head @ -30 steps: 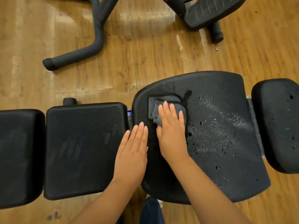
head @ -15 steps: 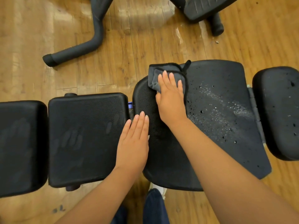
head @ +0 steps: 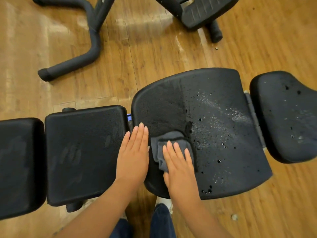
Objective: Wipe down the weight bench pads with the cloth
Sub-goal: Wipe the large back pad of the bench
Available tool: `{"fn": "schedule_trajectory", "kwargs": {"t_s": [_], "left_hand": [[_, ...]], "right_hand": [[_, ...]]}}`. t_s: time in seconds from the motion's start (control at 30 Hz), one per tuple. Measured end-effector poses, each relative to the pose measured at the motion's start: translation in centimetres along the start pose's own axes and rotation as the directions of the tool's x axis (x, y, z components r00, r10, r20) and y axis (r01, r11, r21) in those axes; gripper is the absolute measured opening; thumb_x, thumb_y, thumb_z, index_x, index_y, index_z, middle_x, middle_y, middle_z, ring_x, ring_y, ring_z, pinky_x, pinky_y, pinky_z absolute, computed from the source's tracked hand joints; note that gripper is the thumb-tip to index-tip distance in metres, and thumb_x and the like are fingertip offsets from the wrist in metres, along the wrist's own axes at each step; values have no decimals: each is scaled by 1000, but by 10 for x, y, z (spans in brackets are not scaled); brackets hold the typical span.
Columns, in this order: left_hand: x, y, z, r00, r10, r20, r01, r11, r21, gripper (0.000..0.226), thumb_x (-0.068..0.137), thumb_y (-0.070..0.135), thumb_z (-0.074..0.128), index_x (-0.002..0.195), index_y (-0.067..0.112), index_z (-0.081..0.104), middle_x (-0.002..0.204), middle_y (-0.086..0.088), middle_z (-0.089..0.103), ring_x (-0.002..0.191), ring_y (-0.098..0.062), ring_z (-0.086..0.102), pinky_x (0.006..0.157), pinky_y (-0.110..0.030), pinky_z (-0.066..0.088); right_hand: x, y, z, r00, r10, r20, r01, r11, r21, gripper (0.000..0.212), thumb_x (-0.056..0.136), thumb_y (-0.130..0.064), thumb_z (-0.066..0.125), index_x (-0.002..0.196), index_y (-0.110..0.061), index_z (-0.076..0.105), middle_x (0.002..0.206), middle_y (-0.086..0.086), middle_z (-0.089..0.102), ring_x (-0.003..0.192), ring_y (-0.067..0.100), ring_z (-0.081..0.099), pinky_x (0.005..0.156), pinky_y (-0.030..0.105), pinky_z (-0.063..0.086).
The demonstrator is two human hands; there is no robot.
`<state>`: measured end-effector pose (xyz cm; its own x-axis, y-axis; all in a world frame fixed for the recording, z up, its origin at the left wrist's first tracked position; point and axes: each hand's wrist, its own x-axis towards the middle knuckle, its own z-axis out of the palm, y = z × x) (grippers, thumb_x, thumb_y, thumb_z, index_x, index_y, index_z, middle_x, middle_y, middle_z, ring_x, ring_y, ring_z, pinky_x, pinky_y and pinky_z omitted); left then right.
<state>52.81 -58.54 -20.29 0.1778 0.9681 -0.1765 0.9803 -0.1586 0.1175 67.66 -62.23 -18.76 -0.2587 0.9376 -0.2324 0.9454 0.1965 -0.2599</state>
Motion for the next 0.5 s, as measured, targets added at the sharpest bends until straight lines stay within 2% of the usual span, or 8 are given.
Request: {"fn": "schedule_trajectory", "kwargs": {"t_s": [0.07,0.13,0.17,0.23,0.3,0.4,0.5], "left_hand": [[0,1,-1,1000,-2,4,2,1000,-7,55,96,27,18,145,3,26,151,-15,28,140,-26,26,113,-42,17],[1,1,-1,1000,-1,4,1,1000,-13,55,96,27,19,145,3,25,151,-15,29,140,-26,27,112,-42,18],[1,0,-1,1000,-3,5,3,1000,-11,55,96,27,18,145,3,25,151,-15,29,140,-26,27,112,-42,18],[1,0,-1,1000,-8,10,8,1000,-1,55,96,26,18,145,3,26,151,-15,30,140,-26,28,113,-42,18],[0,0,-1,1000,-12,16,12,1000,0,55,96,26,18,145,3,27,151,-15,31,139,-26,29,112,-42,18],[2,1,-1,1000,-8,18,8,1000,-10,55,96,26,18,144,3,28,150,-15,31,139,-26,30,112,-42,19],[2,1,-3,1000,-5,18,6,1000,-22,55,95,26,19,144,2,29,149,-15,33,138,-27,31,110,-42,19]], "right_hand": [[-19,4,7,1000,-30,6,30,1000,-6,78,63,-17,65,136,-9,40,143,9,42,134,22,30,109,43,15],[-37,7,14,1000,-25,-15,25,1000,-8,69,66,-19,47,134,-10,39,143,5,39,139,19,21,112,41,12],[-45,8,18,1000,-18,-23,18,1000,3,71,65,-21,44,134,-11,38,141,4,41,143,17,13,113,40,11],[-58,7,22,1000,-9,-22,10,999,34,84,60,-22,53,140,-12,32,139,4,45,144,15,3,113,39,11],[-69,5,23,1000,-12,-19,13,999,38,93,59,-23,57,145,-15,20,142,2,38,144,15,3,113,39,12],[-83,4,27,998,0,-70,4,998,60,80,67,-22,49,142,-16,22,148,-2,27,143,15,9,113,38,13],[-95,3,33,989,27,-146,-17,997,73,62,77,-17,38,138,-16,31,152,-5,17,143,13,12,112,37,16]]}}
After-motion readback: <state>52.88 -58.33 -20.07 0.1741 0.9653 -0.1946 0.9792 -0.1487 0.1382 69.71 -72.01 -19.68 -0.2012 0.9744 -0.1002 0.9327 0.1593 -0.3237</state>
